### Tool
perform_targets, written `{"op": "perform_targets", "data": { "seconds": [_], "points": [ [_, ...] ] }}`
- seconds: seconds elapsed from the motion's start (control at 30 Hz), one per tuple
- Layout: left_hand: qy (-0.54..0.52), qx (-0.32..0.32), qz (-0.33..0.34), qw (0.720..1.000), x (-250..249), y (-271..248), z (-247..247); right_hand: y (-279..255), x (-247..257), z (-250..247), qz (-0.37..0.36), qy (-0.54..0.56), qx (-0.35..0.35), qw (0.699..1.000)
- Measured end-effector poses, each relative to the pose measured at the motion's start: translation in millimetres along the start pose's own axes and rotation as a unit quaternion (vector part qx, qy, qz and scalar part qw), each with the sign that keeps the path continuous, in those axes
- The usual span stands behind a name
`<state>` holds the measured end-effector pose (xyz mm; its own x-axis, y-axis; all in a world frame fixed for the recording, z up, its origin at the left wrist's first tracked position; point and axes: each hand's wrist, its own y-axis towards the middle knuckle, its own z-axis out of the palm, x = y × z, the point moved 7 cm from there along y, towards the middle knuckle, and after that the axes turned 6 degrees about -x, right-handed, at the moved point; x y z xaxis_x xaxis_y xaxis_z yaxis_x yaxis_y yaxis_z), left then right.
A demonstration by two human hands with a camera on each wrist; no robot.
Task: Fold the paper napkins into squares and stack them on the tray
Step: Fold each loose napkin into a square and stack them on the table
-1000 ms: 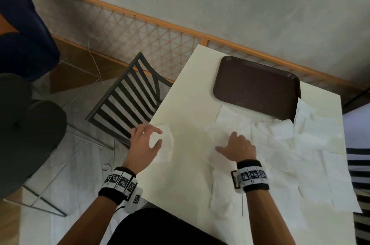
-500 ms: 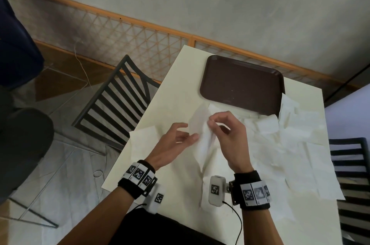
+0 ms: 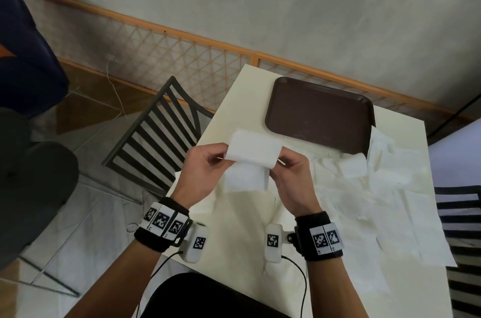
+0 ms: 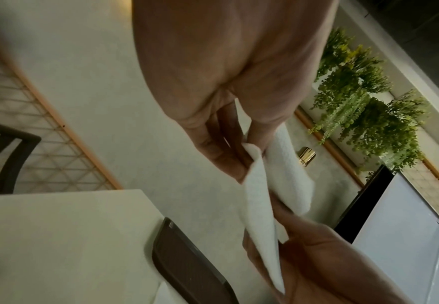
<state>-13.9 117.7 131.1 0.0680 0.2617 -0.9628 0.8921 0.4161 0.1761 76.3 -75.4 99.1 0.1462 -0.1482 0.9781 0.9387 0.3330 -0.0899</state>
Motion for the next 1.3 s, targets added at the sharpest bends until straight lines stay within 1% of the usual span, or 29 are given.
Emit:
{"op": "perform_targets", "data": {
  "seconds": [0.07, 0.13, 0.23, 0.4, 0.47, 0.53, 0.57, 0.6, 0.63, 0.67, 0.7, 0.73, 0.77, 0.8, 0.87, 0.97, 1.03, 1.07, 1.13, 1.2, 1.3],
  "points": [
    [0.017, 0.018, 0.011, 1.0, -4, 0, -7, 1, 0, 7, 0.011, 0.015, 0.008, 1.0],
    [0.022, 0.025, 0.025, 0.999, -13, -1, -13, 1, 0, 16, 0.029, 0.028, 0.032, 0.999],
    [0.018, 0.028, 0.04, 0.999, -19, -3, -21, 0, -1, 25, 0.068, 0.035, 0.039, 0.996],
    [0.013, 0.027, 0.039, 0.999, -22, -6, -31, -2, 2, 42, 0.07, 0.078, 0.08, 0.991],
    [0.03, 0.023, 0.038, 0.999, -23, -8, -35, -3, 2, 46, 0.089, 0.067, 0.07, 0.991],
    [0.061, 0.023, 0.046, 0.997, -24, -11, -39, -5, 4, 48, 0.112, 0.041, 0.045, 0.992],
    [0.073, 0.027, 0.057, 0.995, -26, -13, -41, -6, 9, 49, 0.09, 0.009, 0.033, 0.995],
    [0.082, 0.034, 0.07, 0.994, -29, -15, -41, -7, 17, 52, 0.037, -0.046, 0.027, 0.998],
    [0.088, 0.041, 0.084, 0.992, -32, -17, -41, -10, 26, 59, -0.037, -0.124, 0.029, 0.991],
    [0.094, 0.049, 0.094, 0.99, -35, -19, -41, -14, 33, 71, -0.113, -0.208, 0.04, 0.971],
    [0.098, 0.053, 0.1, 0.989, -37, -19, -41, -19, 35, 84, -0.174, -0.276, 0.059, 0.943],
    [0.1, 0.049, 0.102, 0.989, -37, -20, -42, -22, 32, 97, -0.209, -0.319, 0.078, 0.921],
    [0.099, 0.036, 0.102, 0.989, -37, -19, -45, -23, 29, 107, -0.227, -0.336, 0.088, 0.91],
    [0.097, 0.017, 0.097, 0.99, -35, -19, -50, -22, 24, 112, -0.228, -0.342, 0.085, 0.908],
    [0.091, -0.027, 0.081, 0.992, -30, -18, -62, -16, 17, 111, -0.198, -0.32, 0.058, 0.925],
    [0.088, -0.077, 0.042, 0.992, -14, -21, -79, -9, -1, 100, -0.118, -0.231, -0.007, 0.966],
    [0.1, -0.105, 0.014, 0.989, 2, -21, -88, -5, -23, 100, -0.057, -0.193, -0.037, 0.979],
    [0.11, -0.115, -0.002, 0.987, 14, -21, -92, -5, -35, 102, -0.034, -0.183, -0.037, 0.982],
    [0.143, -0.115, -0.046, 0.982, 41, -19, -96, -3, -54, 110, -0.027, -0.188, -0.021, 0.982],
    [0.206, -0.099, -0.096, 0.969, 76, -19, -96, 0, -73, 117, -0.02, -0.217, -0.002, 0.976],
    [0.266, -0.068, -0.143, 0.951, 125, -22, -90, 7, -112, 120, -0.005, -0.303, 0.013, 0.953]
  ]
}}
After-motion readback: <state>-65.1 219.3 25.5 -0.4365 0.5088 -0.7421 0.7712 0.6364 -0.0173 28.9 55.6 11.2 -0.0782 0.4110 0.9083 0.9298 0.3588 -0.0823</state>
